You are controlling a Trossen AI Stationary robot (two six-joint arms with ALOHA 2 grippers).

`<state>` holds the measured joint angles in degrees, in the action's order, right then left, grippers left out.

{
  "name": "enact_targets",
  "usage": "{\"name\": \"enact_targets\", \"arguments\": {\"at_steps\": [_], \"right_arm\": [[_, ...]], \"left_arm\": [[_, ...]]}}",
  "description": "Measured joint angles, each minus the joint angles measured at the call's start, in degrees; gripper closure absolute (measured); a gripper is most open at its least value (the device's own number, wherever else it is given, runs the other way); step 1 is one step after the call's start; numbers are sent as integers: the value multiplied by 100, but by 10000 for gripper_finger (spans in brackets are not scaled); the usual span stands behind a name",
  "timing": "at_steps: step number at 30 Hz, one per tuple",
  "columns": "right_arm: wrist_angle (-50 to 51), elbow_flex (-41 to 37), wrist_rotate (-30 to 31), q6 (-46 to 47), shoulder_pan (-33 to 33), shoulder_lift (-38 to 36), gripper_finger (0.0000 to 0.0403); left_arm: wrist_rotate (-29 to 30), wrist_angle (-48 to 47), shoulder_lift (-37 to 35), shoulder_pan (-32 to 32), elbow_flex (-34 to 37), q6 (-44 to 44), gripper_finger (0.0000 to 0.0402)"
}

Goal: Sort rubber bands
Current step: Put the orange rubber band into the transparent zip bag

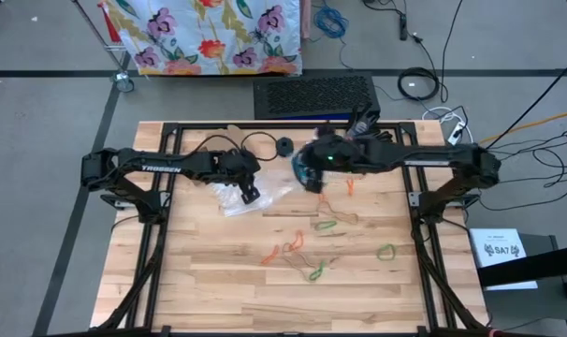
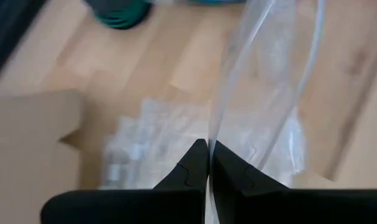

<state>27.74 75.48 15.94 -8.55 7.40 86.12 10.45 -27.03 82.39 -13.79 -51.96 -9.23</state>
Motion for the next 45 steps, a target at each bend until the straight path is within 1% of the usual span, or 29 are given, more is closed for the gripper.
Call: {"name": "enact_targets", "arguments": {"at_steps": [2,3,5,6,9,11,13,15,17,22,25,28,31,34,36,39,42,44,45], "right_arm": [[815,-54,76,581,0,-245,244],[1014,-196,75,869,2,-396,248],[1102,-721,122,1360,-77,-721,256],[965,-1070,176,1590,-138,-917,259],[390,-2351,331,2481,-405,-1460,269],[-404,-3211,332,3123,-610,-1701,274],[-1363,-3953,328,3542,-794,-1780,277],[-2152,-4445,319,3774,-919,-1725,278],[-2574,-4691,320,3936,-976,-1579,278],[-2665,-4652,345,4047,-830,-924,278],[-2667,-4449,350,4048,-595,-437,278],[-2652,-4173,294,3862,-367,23,278],[-2622,-3939,232,3789,-161,294,278],[-2619,-3876,115,3791,7,469,278],[-2620,-3873,-88,3804,81,584,278],[-2694,-3853,0,3913,92,766,279],[-2816,-3851,18,3830,100,909,298],[-2853,-3851,26,3711,56,902,330],[-2851,-3853,22,3634,33,836,353]], "left_arm": [[185,-1,0,-44,0,-46,389],[276,0,0,-52,0,-46,389],[462,-71,-37,-51,0,-40,389],[568,-117,-56,-33,0,-24,389],[802,-284,-102,65,0,51,389],[821,-302,-146,139,0,52,389],[829,-306,-205,257,0,53,389],[830,-361,-272,399,0,52,389],[830,-385,-343,568,0,50,389],[865,-414,-531,982,0,-68,389],[1107,-286,-580,1099,147,-166,389],[1168,-185,-573,1058,307,-294,389],[1180,-80,-573,1003,315,-376,389],[1171,28,-573,962,316,-237,389],[1170,77,-575,930,317,-188,389],[1162,130,-573,891,316,-56,389],[1129,231,-574,824,316,-28,389],[981,326,-573,788,316,79,389],[889,362,-573,770,315,111,389]]}}
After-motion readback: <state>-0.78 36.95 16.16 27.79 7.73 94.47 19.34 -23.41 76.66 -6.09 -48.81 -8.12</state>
